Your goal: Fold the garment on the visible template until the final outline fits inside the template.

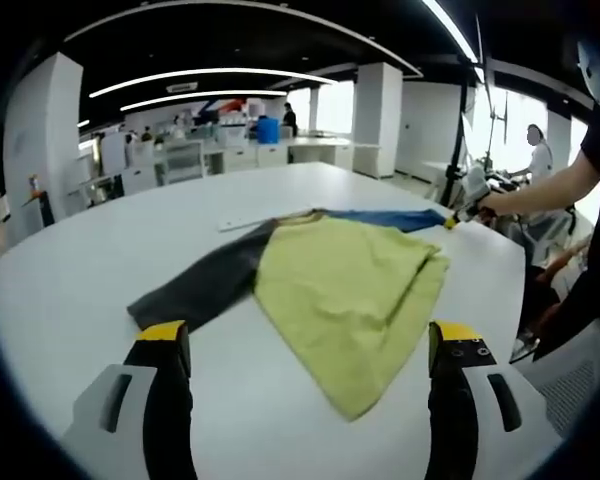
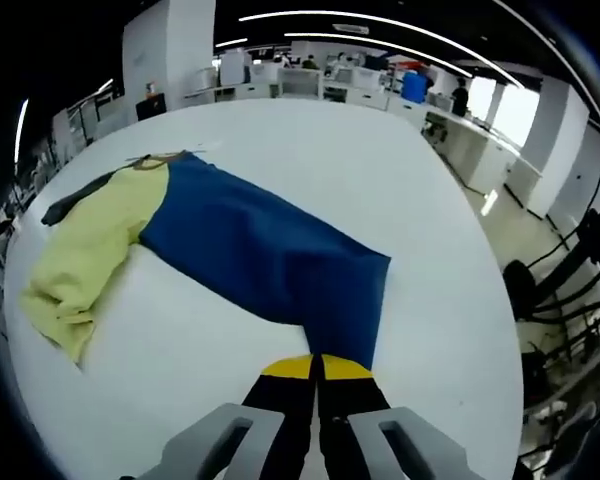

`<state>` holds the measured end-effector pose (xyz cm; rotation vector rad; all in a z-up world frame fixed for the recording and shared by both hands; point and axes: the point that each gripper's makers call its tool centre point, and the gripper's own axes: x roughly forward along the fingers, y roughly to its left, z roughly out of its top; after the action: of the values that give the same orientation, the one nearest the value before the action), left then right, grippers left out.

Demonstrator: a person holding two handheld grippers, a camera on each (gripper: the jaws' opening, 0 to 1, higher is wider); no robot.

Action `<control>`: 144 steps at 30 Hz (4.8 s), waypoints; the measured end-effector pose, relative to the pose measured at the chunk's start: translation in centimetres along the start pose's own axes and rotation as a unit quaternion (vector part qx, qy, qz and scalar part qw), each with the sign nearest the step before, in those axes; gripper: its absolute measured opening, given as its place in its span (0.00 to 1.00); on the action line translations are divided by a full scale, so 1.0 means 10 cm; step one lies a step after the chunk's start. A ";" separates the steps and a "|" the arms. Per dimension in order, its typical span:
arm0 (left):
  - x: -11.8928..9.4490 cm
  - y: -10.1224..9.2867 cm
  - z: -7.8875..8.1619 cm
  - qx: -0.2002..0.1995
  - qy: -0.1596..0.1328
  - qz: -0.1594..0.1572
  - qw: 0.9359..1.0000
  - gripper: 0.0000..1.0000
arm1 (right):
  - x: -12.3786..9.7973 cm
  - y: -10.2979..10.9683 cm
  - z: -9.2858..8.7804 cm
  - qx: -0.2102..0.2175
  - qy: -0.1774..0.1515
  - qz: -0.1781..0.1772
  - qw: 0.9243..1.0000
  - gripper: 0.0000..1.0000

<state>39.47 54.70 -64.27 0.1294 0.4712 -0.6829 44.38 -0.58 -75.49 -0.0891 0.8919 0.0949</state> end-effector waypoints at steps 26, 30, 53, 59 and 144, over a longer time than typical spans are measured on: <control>0.00 -0.07 0.03 0.007 -0.005 -0.002 1.000 0.99 | -0.39 -0.62 0.27 0.155 -0.074 -0.050 0.984 0.00; -0.01 -0.02 -0.01 0.004 0.000 0.008 1.000 0.99 | -0.32 -0.67 0.18 0.145 -0.054 -0.060 0.986 0.00; -0.04 -0.01 -0.12 -0.009 0.021 0.013 1.000 0.99 | -0.56 0.00 0.33 0.062 -0.068 0.041 0.995 0.64; 0.00 0.03 -0.21 -0.007 0.038 0.023 0.999 0.96 | -0.63 0.42 0.29 0.031 -0.067 0.088 0.993 0.68; 0.34 -0.25 -1.07 -0.102 0.128 0.090 0.982 0.01 | -0.54 2.10 -0.44 -0.031 -0.046 0.141 0.989 0.00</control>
<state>36.13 53.62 -75.22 0.0660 0.7638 -0.4387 35.07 19.46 -74.85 -0.0159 0.8057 0.3874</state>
